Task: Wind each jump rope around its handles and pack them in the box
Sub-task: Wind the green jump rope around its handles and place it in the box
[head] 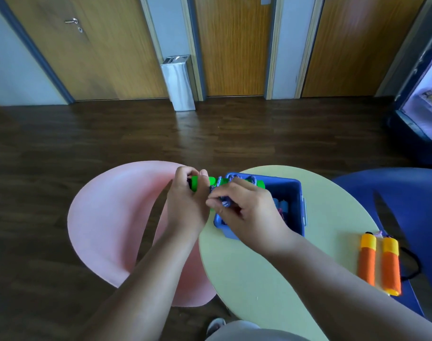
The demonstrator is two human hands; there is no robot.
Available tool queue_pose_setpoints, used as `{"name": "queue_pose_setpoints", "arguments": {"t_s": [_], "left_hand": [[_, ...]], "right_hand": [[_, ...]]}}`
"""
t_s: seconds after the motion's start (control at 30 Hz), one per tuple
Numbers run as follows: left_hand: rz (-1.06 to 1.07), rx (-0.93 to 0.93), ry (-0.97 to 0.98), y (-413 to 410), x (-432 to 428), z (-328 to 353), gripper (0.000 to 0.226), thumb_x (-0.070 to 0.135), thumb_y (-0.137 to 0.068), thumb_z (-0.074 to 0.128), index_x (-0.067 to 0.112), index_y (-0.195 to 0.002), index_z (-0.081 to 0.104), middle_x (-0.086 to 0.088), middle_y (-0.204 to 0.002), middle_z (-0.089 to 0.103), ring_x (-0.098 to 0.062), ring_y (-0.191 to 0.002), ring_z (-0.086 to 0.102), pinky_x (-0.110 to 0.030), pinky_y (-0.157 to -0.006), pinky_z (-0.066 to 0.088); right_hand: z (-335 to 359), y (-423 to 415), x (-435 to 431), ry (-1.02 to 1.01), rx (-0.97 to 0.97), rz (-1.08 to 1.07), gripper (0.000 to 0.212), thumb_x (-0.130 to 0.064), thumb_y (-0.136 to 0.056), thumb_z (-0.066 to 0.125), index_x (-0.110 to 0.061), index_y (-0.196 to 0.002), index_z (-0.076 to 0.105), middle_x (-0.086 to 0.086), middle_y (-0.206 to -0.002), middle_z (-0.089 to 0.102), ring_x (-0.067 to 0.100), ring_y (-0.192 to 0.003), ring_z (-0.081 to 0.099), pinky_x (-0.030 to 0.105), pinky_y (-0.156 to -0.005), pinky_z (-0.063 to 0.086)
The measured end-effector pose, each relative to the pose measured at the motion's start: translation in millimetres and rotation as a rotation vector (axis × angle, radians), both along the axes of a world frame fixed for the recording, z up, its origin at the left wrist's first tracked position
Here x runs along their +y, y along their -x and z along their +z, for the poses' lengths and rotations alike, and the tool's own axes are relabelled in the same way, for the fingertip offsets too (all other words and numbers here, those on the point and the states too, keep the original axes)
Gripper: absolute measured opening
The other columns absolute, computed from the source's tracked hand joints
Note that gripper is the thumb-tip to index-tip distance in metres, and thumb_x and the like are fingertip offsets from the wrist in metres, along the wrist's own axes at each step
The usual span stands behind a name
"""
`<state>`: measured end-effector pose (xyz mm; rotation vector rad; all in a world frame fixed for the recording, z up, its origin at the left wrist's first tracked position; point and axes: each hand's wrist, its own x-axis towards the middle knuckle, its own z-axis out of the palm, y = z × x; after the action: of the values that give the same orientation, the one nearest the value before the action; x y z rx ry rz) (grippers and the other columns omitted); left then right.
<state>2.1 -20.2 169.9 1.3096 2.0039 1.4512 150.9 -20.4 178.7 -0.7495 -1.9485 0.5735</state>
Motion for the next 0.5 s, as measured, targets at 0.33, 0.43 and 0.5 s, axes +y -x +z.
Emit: {"name": "queue_pose_setpoints", "arguments": {"t_s": [0.33, 0.43, 0.5], "left_hand": [[0.051, -0.003, -0.031, 20.0, 1.2, 14.4, 0.027, 0.024, -0.099, 0.058, 0.029, -0.072, 0.060, 0.020, -0.067, 0.061, 0.001, -0.064, 0.054, -0.018, -0.059, 0.040], [0.086, -0.061, -0.052, 31.4, 1.0, 12.3, 0.023, 0.028, -0.096, 0.057, 0.021, -0.074, 0.060, 0.004, -0.065, 0.054, -0.012, -0.062, 0.047, -0.033, -0.061, 0.041], [0.067, -0.031, -0.045, 31.7, -0.5, 11.1, 0.022, 0.029, -0.095, 0.056, 0.018, -0.076, 0.059, -0.003, -0.070, 0.053, -0.016, -0.063, 0.045, -0.036, -0.060, 0.039]], "right_hand": [[8.4, -55.5, 14.4, 0.387, 0.063, -0.137, 0.017, -0.011, -0.095, 0.072, -0.020, -0.081, 0.066, -0.013, -0.054, 0.055, 0.004, -0.050, 0.044, 0.016, -0.052, 0.035], [14.4, -75.9, 13.1, 0.387, 0.047, -0.149, 0.017, -0.008, -0.095, 0.071, -0.018, -0.080, 0.068, 0.003, -0.061, 0.060, 0.006, -0.051, 0.043, 0.018, -0.049, 0.035], [14.4, -86.2, 14.4, 0.391, 0.041, -0.154, 0.017, -0.008, -0.095, 0.071, -0.018, -0.081, 0.068, 0.006, -0.061, 0.061, 0.006, -0.050, 0.044, 0.016, -0.049, 0.037]]}}
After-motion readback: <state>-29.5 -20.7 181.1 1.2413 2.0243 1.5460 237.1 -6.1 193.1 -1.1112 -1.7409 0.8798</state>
